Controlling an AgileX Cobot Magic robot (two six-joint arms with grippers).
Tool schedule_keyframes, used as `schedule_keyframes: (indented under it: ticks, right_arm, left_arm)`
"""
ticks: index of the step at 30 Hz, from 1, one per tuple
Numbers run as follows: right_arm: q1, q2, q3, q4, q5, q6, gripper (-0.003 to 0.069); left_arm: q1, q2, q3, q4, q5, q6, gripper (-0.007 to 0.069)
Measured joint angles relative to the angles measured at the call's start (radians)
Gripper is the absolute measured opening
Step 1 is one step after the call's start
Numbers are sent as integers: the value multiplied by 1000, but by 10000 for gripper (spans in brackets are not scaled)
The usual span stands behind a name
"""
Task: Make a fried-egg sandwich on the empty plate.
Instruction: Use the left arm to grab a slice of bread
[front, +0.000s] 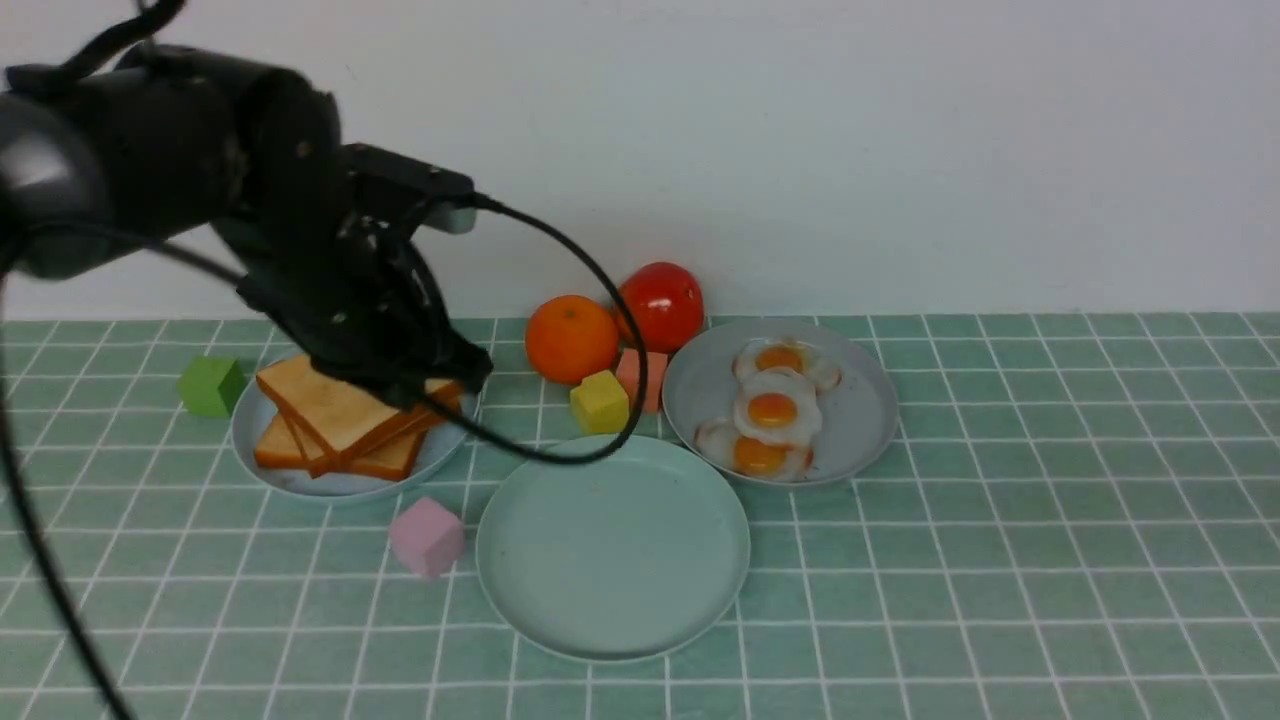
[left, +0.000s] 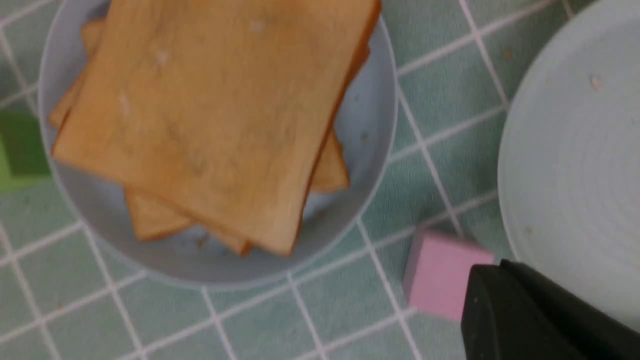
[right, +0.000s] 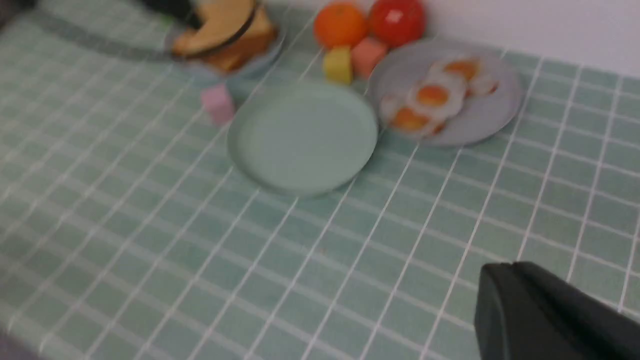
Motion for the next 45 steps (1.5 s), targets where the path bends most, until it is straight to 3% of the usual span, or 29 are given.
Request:
schedule_keyframes:
  ticks: [5, 9, 15, 18, 19, 20, 24, 28, 33, 36, 37, 39, 45]
  right_arm:
    - [147, 72, -84, -71, 51, 24, 7]
    - [194, 74, -92, -103, 41, 23, 10]
    - [202, 74, -92, -153, 34, 27, 13]
    - [202, 74, -92, -151, 31, 27, 14]
    - [202, 74, -92, -149, 19, 27, 14]
    - [202, 74, -92, -148, 16, 27, 14]
    - [202, 74, -92, -148, 5, 27, 18]
    - [202, 74, -92, -148, 0, 27, 22]
    - [202, 74, -92, -142, -3, 27, 26]
    - [202, 74, -92, -129, -3, 27, 28]
    - [202, 74, -92, -128, -3, 27, 28]
    - [202, 74, -92, -116, -3, 27, 31]
    - [202, 74, -92, -114, -1, 27, 35]
  left_arm:
    - [109, 96, -103, -137, 42, 141, -13]
    - [132, 128, -109, -95, 40, 256, -13]
    - [125, 143, -109, -52, 3, 281, 27]
    - [125, 146, -109, -43, -31, 288, 120]
    - [125, 158, -112, -38, -50, 301, 200]
    - [125, 160, -112, -38, -52, 301, 211]
    - [125, 215, -113, -38, -72, 362, 430]
    - [125, 268, -113, -14, -103, 391, 515]
    - [117, 291, -121, 51, -132, 394, 482]
    - [117, 294, -127, 68, -136, 391, 360]
    - [117, 294, -127, 67, -136, 391, 360]
    - [110, 294, -127, 84, -135, 391, 255]
    - [84, 291, -127, 140, -120, 364, 245]
